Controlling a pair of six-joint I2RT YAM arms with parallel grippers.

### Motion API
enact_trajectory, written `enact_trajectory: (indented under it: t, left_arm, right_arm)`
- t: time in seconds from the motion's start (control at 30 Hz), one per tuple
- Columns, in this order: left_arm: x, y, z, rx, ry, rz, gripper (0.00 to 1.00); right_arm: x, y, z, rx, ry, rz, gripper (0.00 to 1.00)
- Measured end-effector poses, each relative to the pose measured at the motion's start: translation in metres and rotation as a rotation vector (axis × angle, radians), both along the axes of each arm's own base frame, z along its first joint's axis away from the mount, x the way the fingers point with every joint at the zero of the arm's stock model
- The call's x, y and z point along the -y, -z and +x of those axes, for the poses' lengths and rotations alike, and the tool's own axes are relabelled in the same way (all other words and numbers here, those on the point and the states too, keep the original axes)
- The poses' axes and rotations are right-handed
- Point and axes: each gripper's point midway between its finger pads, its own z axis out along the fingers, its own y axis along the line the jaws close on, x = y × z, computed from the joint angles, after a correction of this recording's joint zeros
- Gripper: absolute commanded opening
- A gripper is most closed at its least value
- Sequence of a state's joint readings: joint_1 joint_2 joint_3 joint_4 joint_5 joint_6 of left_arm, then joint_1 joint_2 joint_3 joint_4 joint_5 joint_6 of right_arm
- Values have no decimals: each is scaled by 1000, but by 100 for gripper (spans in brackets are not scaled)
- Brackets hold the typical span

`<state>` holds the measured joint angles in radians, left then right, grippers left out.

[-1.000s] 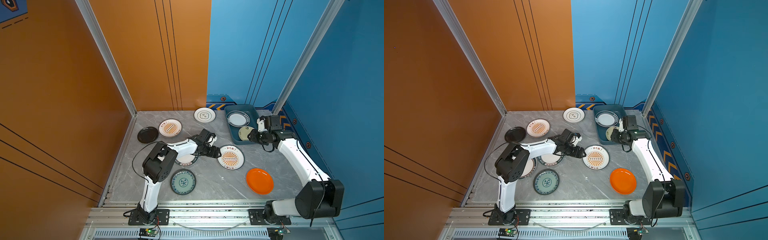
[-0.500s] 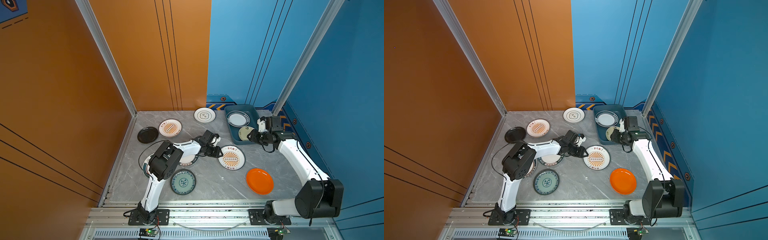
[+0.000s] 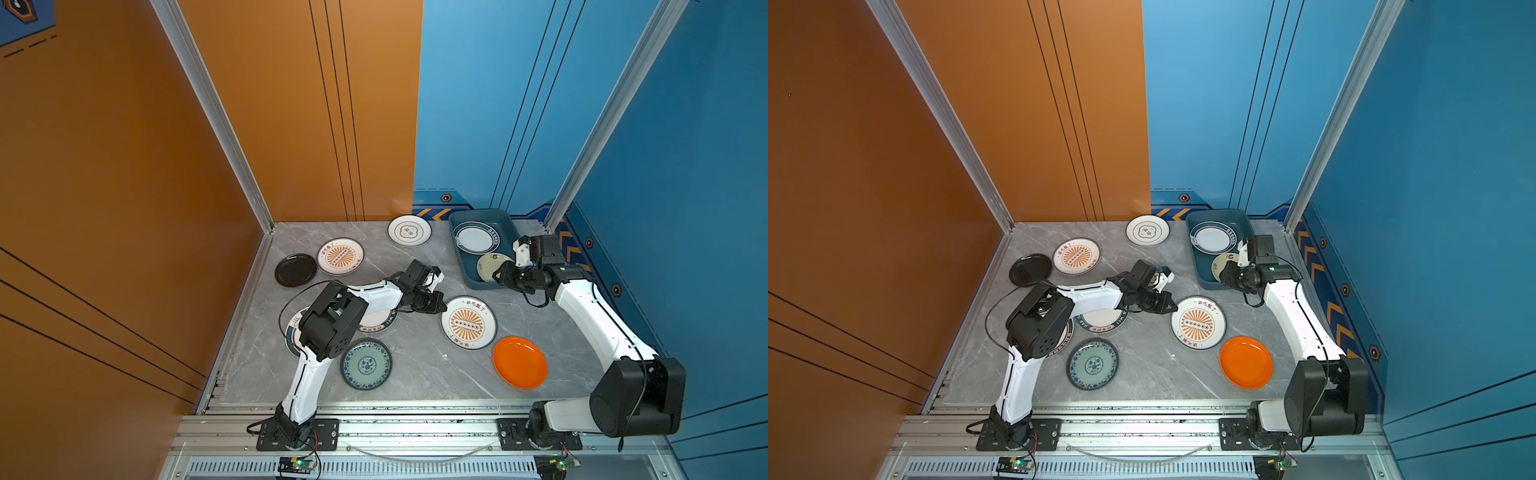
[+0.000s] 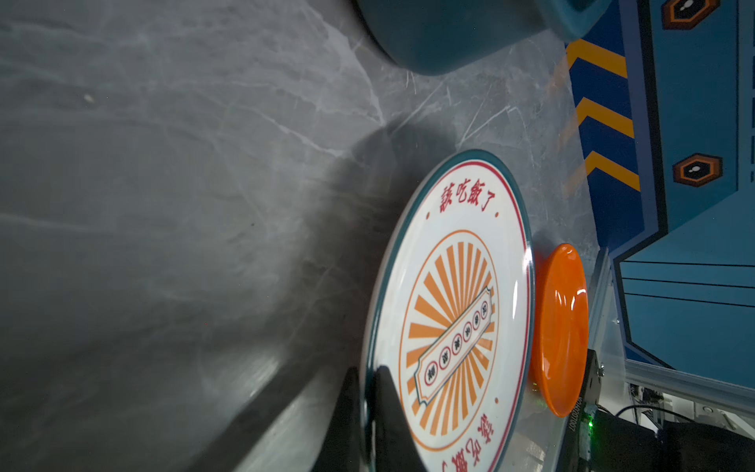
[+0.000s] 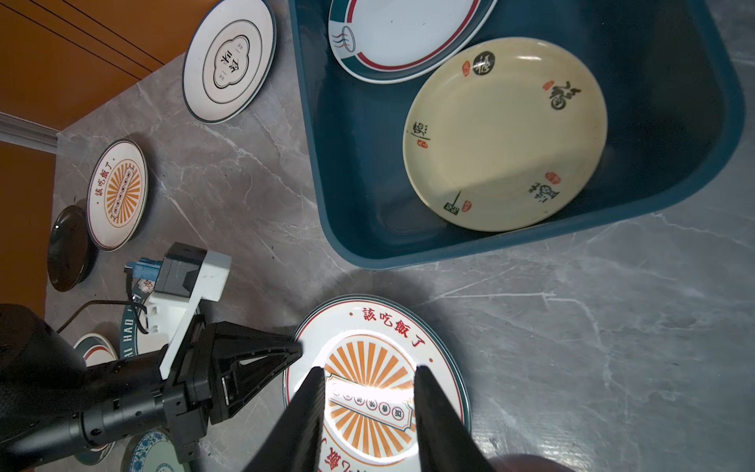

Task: Place the plates into the plastic bin on the countertop
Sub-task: Pick up the plate from the center of the table.

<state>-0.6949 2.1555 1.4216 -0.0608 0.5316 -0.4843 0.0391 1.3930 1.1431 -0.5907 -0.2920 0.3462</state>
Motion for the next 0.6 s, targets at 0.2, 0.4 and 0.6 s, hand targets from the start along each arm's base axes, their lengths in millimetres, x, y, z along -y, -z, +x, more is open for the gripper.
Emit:
enact_trajectory:
  t: [0.2,0.4,0.6]
  left_arm:
    - [-8,1,0,-9,-8,-1,0]
    - [-41,-15,-4,-7,-41,8,0]
    - [-90,-44,4,31,-115,10,0]
  right_arm:
    - [-1,1,-1,-4,-1,5,42]
    - [-15,2,-3,-3,-44,73,59]
    - [-38,7,-9,-11,-114,136,74]
